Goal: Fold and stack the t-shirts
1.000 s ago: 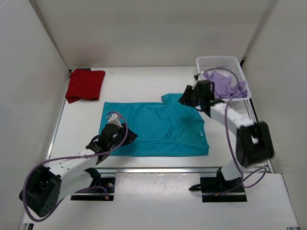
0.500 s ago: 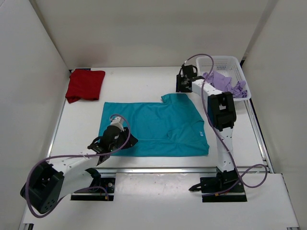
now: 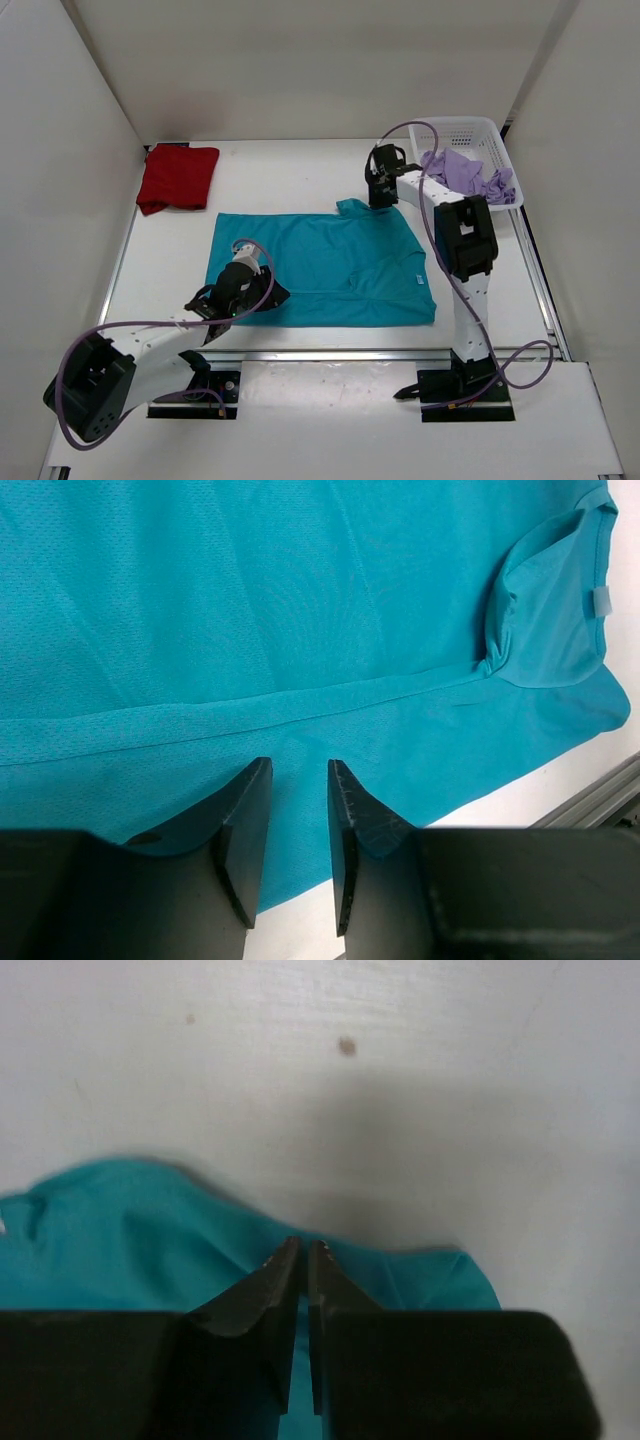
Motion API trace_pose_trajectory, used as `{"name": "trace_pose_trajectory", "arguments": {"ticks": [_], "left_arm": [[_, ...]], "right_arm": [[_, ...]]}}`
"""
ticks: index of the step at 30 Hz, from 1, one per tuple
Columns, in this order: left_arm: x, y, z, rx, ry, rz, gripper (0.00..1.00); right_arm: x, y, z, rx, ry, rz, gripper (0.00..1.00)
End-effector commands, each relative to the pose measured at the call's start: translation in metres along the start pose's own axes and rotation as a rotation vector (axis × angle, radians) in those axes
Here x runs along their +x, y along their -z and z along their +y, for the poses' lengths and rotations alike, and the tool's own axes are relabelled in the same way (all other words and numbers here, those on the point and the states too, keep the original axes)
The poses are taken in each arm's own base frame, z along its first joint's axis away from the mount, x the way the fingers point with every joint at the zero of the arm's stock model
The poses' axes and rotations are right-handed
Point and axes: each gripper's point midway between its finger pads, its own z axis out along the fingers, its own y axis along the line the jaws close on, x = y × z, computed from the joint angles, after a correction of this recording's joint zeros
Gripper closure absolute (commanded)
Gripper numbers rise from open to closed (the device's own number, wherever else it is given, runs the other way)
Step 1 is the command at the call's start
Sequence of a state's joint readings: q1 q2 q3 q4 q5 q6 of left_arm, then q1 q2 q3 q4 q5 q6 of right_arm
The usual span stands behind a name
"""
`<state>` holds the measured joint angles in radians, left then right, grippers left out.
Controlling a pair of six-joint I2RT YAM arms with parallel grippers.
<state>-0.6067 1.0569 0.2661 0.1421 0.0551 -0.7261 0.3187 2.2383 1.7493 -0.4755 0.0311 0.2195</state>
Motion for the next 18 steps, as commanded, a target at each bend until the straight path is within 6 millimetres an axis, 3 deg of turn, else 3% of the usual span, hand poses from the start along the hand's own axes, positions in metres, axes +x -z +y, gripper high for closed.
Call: {"name": "trace_pose_trajectory", "arguments": {"ticks": [1, 2, 3, 5, 7, 8, 10, 12, 14, 16, 17, 18], "left_arm": [[-0.012, 0.002, -0.013, 0.037, -0.005, -0.04, 0.61], [-0.01, 0.002, -0.013, 0.036, 0.002, -0.039, 0.6], [-0.009, 0.003, -0.013, 0.039, 0.003, -0.034, 0.61], [-0.006, 0.002, -0.012, 0.04, 0.004, -0.033, 0.6], [-0.006, 0.002, -0.014, 0.047, 0.009, -0.033, 0.61], [-0.006, 0.002, -0.012, 0.04, 0.003, -0.035, 0.6], [-0.007, 0.002, -0.01, 0.038, 0.012, -0.042, 0.6], [-0.011, 0.002, -0.011, 0.04, 0.009, -0.05, 0.6], [-0.011, 0.002, -0.013, 0.039, 0.006, -0.043, 0.6], [-0.015, 0.001, -0.016, 0.04, -0.006, -0.054, 0.6], [-0.014, 0.001, -0.017, 0.046, 0.002, -0.049, 0.6], [-0.015, 0.001, -0.018, 0.049, 0.002, -0.052, 0.61]], "right_arm": [[-0.032, 0.051, 0.012, -0.031, -0.014, -0.121, 0.95], [-0.031, 0.059, 0.016, -0.033, -0.009, -0.158, 0.97], [-0.018, 0.055, 0.016, -0.015, -0.001, -0.15, 1.0], [-0.023, 0.083, 0.021, -0.016, -0.009, -0.228, 1.0], [0.006, 0.091, 0.024, -0.024, -0.016, -0.235, 1.0], [-0.004, 0.105, 0.03, -0.061, -0.028, -0.296, 1.0], [0.022, 0.103, 0.033, -0.104, -0.037, -0.271, 1.0], [0.025, 0.101, 0.024, -0.095, -0.046, -0.272, 1.0], [0.013, 0.098, 0.019, -0.103, -0.07, -0.27, 0.85], [0.001, 0.081, 0.015, -0.124, -0.078, -0.23, 0.73], [-0.022, 0.084, 0.01, -0.113, -0.081, -0.262, 0.7], [-0.015, 0.068, 0.005, -0.087, -0.082, -0.218, 0.66]]}}
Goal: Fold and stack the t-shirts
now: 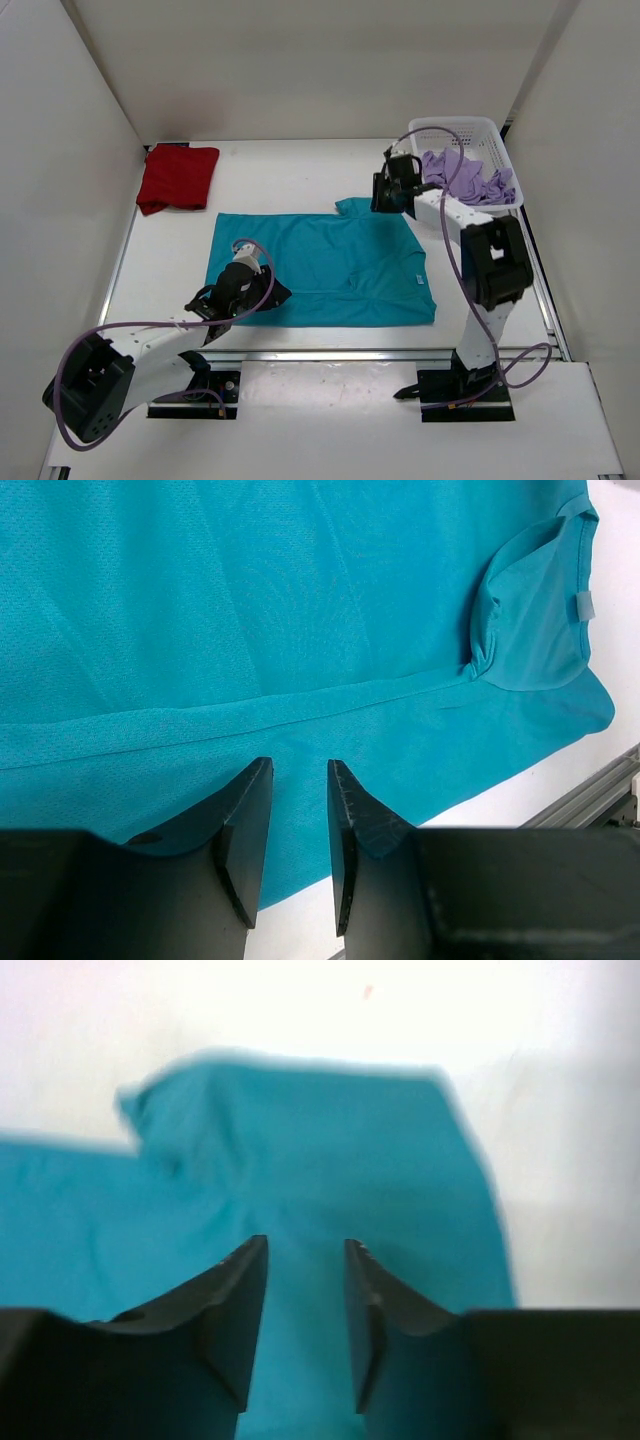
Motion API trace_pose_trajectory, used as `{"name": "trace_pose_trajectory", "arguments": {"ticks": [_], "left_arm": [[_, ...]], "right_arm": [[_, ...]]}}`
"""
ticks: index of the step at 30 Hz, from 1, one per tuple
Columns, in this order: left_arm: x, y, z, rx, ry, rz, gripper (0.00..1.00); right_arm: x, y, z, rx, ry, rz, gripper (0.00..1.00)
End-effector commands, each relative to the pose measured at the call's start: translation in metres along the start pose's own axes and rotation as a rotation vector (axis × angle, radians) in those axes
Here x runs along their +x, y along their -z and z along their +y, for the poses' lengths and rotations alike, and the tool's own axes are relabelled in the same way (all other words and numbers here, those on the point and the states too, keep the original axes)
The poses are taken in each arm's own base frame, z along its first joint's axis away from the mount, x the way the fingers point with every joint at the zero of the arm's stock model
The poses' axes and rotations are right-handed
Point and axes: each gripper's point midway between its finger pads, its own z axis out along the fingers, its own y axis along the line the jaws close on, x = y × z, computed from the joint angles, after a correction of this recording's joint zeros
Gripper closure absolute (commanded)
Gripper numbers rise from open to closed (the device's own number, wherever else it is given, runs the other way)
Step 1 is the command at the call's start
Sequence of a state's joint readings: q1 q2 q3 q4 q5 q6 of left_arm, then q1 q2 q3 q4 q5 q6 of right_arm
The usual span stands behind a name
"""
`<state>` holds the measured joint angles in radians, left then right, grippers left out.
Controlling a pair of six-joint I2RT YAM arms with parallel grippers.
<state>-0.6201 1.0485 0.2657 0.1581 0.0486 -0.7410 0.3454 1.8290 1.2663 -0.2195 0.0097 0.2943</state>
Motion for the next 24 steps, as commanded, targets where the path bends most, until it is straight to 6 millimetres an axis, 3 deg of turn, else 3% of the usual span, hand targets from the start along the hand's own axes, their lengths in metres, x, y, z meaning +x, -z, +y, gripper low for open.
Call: {"name": "trace_pose_trajectory", "arguments": {"ticks": [1, 2, 3, 5, 10, 11, 17, 24], "left_arm": [[-0.012, 0.0, -0.007, 0.017, -0.002, -0.037, 0.6], [-0.016, -0.001, -0.009, 0.017, 0.0, -0.047, 0.61], [-0.013, 0.0, -0.009, 0.019, -0.001, -0.037, 0.6], [-0.013, -0.001, -0.007, 0.014, -0.004, -0.036, 0.6], [-0.015, -0.003, -0.005, 0.011, -0.01, -0.035, 0.6], [-0.014, -0.003, -0.001, 0.003, -0.006, -0.034, 0.6], [-0.012, -0.003, -0.003, 0.01, -0.005, -0.032, 0.6], [-0.016, -0.001, -0.005, 0.012, -0.003, -0.044, 0.6]], "right_arm": [[-0.048, -0.02, -0.008, -0.002, -0.006, -0.065, 0.64], [-0.055, -0.032, -0.013, 0.012, -0.004, -0.064, 0.61], [-0.043, -0.045, -0.018, 0.024, 0.001, -0.017, 0.59], [-0.052, -0.053, -0.019, 0.049, 0.027, -0.009, 0.57], [-0.03, -0.074, -0.022, 0.079, 0.064, 0.079, 0.51], [-0.028, -0.074, -0.016, 0.068, 0.075, 0.08, 0.51], [-0.023, -0.078, -0.017, 0.053, 0.068, 0.113, 0.53], [-0.053, -0.068, -0.02, 0.089, 0.08, 0.036, 0.53]]}}
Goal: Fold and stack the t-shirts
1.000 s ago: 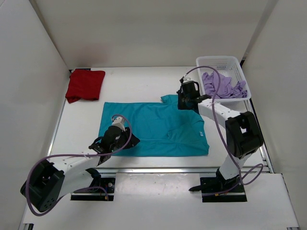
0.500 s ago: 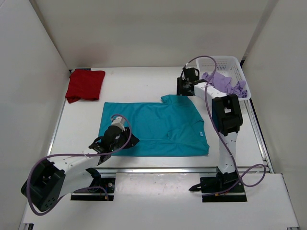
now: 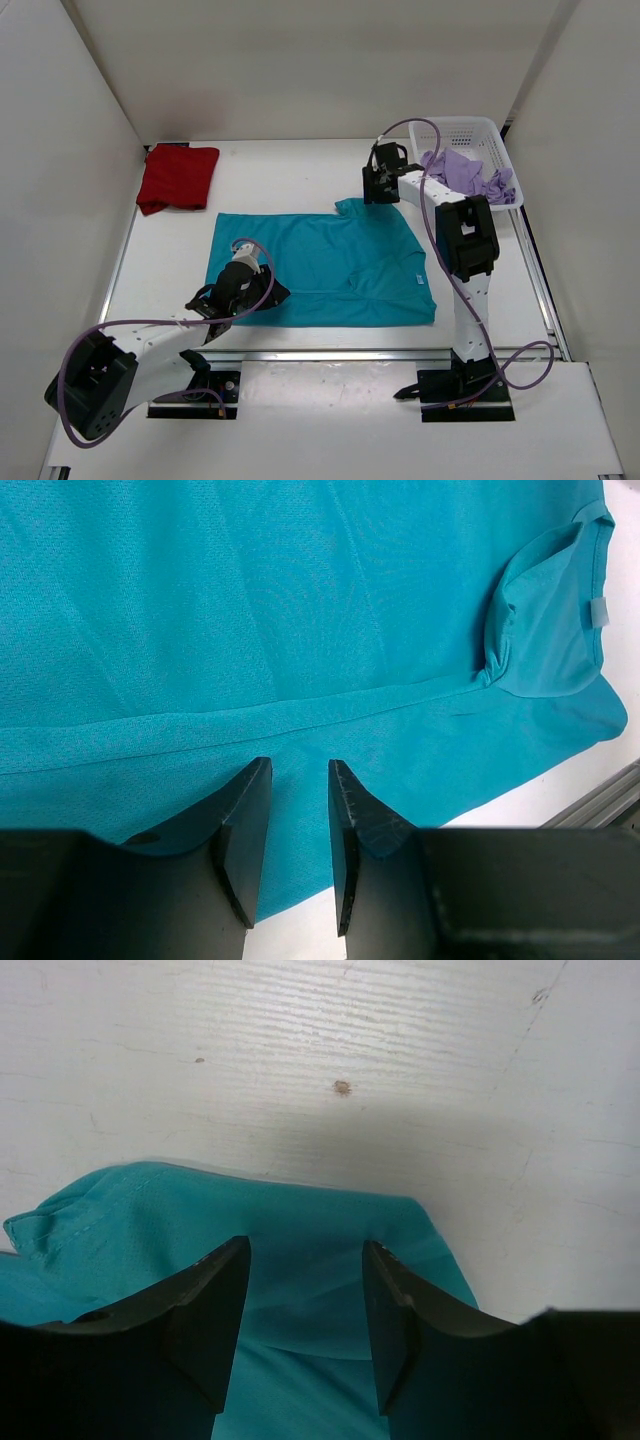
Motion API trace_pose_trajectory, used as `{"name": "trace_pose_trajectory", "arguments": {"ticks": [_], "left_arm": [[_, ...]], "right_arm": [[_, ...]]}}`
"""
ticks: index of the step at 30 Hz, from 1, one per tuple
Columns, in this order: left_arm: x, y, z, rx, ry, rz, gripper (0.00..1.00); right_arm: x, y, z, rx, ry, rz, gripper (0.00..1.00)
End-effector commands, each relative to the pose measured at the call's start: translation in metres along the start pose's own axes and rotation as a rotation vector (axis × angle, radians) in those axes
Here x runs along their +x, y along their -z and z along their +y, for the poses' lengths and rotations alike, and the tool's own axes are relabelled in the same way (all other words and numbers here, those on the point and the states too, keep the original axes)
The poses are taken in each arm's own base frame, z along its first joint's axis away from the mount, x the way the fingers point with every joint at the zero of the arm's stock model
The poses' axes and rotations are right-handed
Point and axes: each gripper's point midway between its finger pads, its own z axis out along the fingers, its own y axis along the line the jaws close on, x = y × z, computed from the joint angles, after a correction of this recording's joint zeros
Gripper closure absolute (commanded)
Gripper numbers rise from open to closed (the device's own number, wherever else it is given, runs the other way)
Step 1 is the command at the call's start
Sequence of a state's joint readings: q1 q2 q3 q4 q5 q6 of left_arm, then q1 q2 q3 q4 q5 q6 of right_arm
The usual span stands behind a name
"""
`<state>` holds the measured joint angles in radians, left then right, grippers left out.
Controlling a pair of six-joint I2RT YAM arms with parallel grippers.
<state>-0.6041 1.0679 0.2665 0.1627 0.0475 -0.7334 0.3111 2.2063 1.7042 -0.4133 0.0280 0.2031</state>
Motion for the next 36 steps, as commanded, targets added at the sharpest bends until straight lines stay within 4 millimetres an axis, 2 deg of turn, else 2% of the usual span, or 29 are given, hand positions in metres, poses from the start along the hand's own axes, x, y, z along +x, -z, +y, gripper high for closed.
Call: {"name": "trace_pose_trajectory", "arguments": {"ticks": [1, 2, 5, 11, 14, 16, 18, 20, 21, 23, 25, 26, 27, 28, 29, 30, 31, 32, 33, 34, 35, 36], "left_arm": [[-0.014, 0.002, -0.013, 0.042, -0.007, -0.041, 0.6], [-0.015, 0.001, -0.011, 0.033, -0.005, -0.044, 0.61], [-0.016, -0.001, -0.011, 0.029, -0.006, -0.041, 0.6], [-0.014, -0.003, -0.014, 0.037, -0.012, -0.034, 0.6], [-0.016, -0.003, -0.014, 0.036, -0.02, -0.037, 0.6], [-0.015, -0.002, -0.014, 0.039, -0.011, -0.034, 0.6], [-0.017, -0.002, -0.012, 0.033, -0.007, -0.044, 0.6], [-0.014, -0.002, -0.013, 0.037, -0.006, -0.036, 0.6], [-0.013, -0.002, -0.012, 0.038, -0.007, -0.037, 0.6], [-0.015, -0.001, -0.013, 0.04, -0.01, -0.041, 0.6], [-0.015, -0.001, -0.015, 0.044, -0.009, -0.042, 0.6], [-0.018, 0.0, -0.015, 0.045, -0.007, -0.051, 0.6], [-0.014, 0.001, -0.015, 0.049, -0.013, -0.039, 0.6], [-0.015, 0.001, -0.014, 0.042, -0.008, -0.044, 0.6], [-0.016, 0.002, -0.015, 0.048, -0.006, -0.048, 0.6], [-0.016, 0.002, -0.015, 0.049, -0.007, -0.044, 0.6], [-0.016, 0.002, -0.014, 0.042, -0.008, -0.049, 0.6], [-0.018, 0.003, -0.015, 0.045, -0.002, -0.059, 0.6], [-0.015, 0.002, -0.013, 0.043, -0.003, -0.051, 0.6], [-0.018, 0.003, -0.014, 0.047, 0.002, -0.054, 0.6], [-0.02, 0.004, -0.015, 0.05, 0.0, -0.061, 0.6], [-0.021, 0.004, -0.014, 0.045, 0.002, -0.062, 0.6]], "right_arm": [[-0.036, 0.016, -0.005, 0.026, 0.006, -0.098, 0.53], [-0.04, 0.019, -0.007, 0.025, 0.005, -0.112, 0.52], [-0.036, 0.007, -0.011, 0.012, 0.0, -0.076, 0.5], [-0.011, -0.013, -0.015, 0.017, 0.004, 0.009, 0.48], [-0.017, -0.013, -0.013, 0.014, 0.005, -0.008, 0.46], [-0.016, -0.013, -0.018, 0.009, -0.012, 0.007, 0.46], [-0.01, -0.015, -0.014, -0.028, -0.014, 0.021, 0.47], [-0.006, -0.014, -0.012, -0.046, -0.014, 0.028, 0.55], [0.0, -0.016, -0.014, -0.045, -0.022, 0.04, 0.61], [0.0, -0.011, -0.01, -0.058, -0.035, 0.032, 0.8], [0.01, -0.01, -0.012, -0.046, -0.041, 0.038, 0.89], [-0.003, -0.001, -0.009, -0.043, -0.038, -0.007, 0.93], [-0.006, 0.006, -0.008, -0.035, -0.035, -0.033, 0.94], [-0.001, 0.008, -0.009, -0.03, -0.037, -0.029, 0.96], [-0.01, 0.019, -0.008, -0.025, -0.028, -0.066, 0.97], [-0.005, 0.019, -0.003, -0.033, -0.019, -0.072, 1.0], [-0.004, 0.032, 0.008, -0.056, -0.003, -0.103, 1.0], [0.007, 0.046, 0.006, -0.023, 0.011, -0.114, 1.0], [-0.009, 0.066, 0.012, -0.03, 0.009, -0.206, 0.99], [0.0, 0.081, 0.021, -0.023, 0.036, -0.246, 1.0], [0.026, 0.081, 0.025, -0.014, 0.064, -0.22, 0.98], [0.022, 0.096, 0.029, -0.005, 0.073, -0.276, 0.96]]}}
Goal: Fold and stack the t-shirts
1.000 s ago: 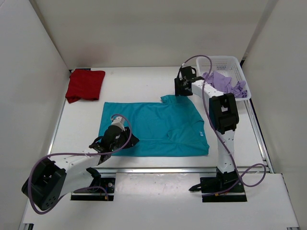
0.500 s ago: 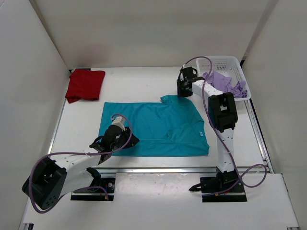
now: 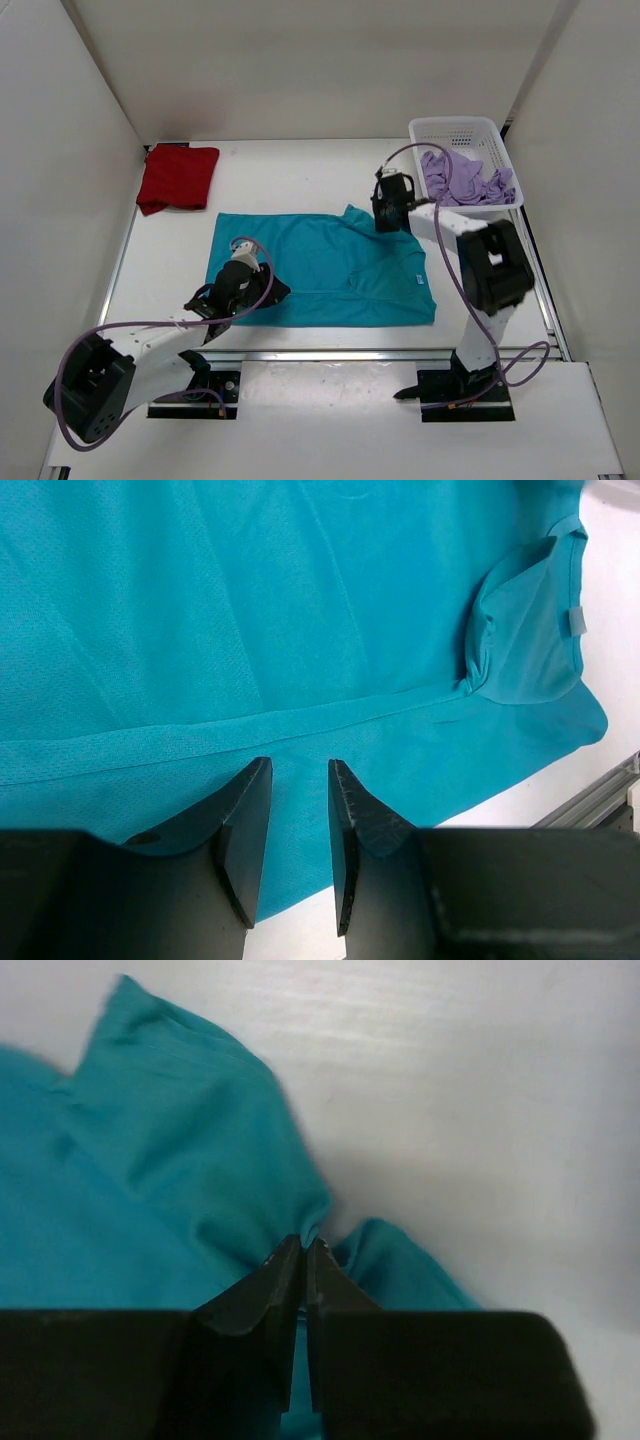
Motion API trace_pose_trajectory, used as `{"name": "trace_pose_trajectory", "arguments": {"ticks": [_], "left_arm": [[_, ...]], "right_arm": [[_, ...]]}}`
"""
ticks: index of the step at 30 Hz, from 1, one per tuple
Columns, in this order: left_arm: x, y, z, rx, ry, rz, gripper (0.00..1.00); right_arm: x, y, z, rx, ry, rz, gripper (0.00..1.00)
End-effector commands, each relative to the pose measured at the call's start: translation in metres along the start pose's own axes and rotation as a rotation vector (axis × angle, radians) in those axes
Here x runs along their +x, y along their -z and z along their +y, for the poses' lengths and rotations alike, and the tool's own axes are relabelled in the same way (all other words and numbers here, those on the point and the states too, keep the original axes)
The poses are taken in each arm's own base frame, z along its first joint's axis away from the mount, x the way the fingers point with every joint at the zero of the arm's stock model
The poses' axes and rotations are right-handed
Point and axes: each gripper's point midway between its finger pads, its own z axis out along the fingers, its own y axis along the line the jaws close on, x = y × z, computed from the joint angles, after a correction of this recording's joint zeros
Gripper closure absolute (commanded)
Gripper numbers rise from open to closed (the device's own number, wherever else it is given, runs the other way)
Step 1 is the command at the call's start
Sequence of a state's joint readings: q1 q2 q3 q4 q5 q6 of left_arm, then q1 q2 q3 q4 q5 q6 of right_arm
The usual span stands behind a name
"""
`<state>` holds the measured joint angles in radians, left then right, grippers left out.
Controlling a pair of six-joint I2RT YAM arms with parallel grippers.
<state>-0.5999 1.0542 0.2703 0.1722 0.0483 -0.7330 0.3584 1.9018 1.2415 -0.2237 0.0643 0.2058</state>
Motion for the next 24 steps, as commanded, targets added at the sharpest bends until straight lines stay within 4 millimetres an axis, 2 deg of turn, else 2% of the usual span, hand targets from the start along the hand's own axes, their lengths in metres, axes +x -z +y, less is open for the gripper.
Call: {"name": "trace_pose_trajectory", "arguments": {"ticks": [1, 2, 3, 5, 6, 7, 9, 11, 13, 14, 15, 17, 22, 24], "left_arm": [[-0.014, 0.004, -0.01, 0.031, -0.005, -0.038, 0.6], [-0.014, 0.005, -0.009, 0.028, -0.006, -0.037, 0.6], [-0.017, 0.005, -0.009, 0.025, -0.008, -0.049, 0.59], [-0.016, 0.006, -0.007, 0.022, -0.007, -0.05, 0.6], [-0.016, 0.007, -0.007, 0.025, -0.013, -0.048, 0.6], [-0.015, 0.007, -0.005, 0.02, 0.0, -0.046, 0.6], [-0.015, 0.01, -0.005, 0.022, 0.003, -0.053, 0.6], [-0.016, 0.01, 0.0, 0.01, 0.001, -0.063, 0.6], [-0.016, 0.012, 0.002, 0.008, 0.014, -0.064, 0.6], [-0.018, 0.012, 0.001, 0.009, 0.014, -0.067, 0.6], [-0.02, 0.012, 0.004, -0.002, 0.021, -0.071, 0.6], [-0.023, 0.013, -0.001, 0.001, 0.007, -0.069, 0.61], [-0.03, 0.016, 0.0, -0.005, 0.012, -0.097, 0.6], [-0.03, 0.016, 0.001, 0.001, 0.02, -0.097, 0.6]], "right_arm": [[-0.02, 0.045, 0.032, 0.006, 0.067, -0.228, 0.95], [0.001, 0.053, 0.041, -0.001, 0.092, -0.223, 0.92], [-0.008, 0.064, 0.038, 0.015, 0.09, -0.276, 0.91], [0.023, 0.07, 0.053, -0.023, 0.131, -0.261, 0.9], [0.04, 0.073, 0.052, -0.032, 0.142, -0.24, 0.87], [0.045, 0.08, 0.065, -0.071, 0.163, -0.253, 0.85], [0.076, 0.084, 0.075, -0.131, 0.18, -0.206, 0.82], [0.09, 0.087, 0.07, -0.13, 0.163, -0.176, 0.8], [0.08, 0.094, 0.061, -0.127, 0.113, -0.203, 0.77], [0.068, 0.095, 0.053, -0.14, 0.046, -0.215, 0.76], [0.057, 0.098, 0.05, -0.191, -0.022, -0.228, 0.75], [0.041, 0.105, 0.048, -0.299, -0.124, -0.244, 0.73], [0.034, 0.096, 0.034, -0.304, -0.203, -0.249, 0.75], [0.031, 0.09, 0.037, -0.302, -0.184, -0.23, 0.76]]}}
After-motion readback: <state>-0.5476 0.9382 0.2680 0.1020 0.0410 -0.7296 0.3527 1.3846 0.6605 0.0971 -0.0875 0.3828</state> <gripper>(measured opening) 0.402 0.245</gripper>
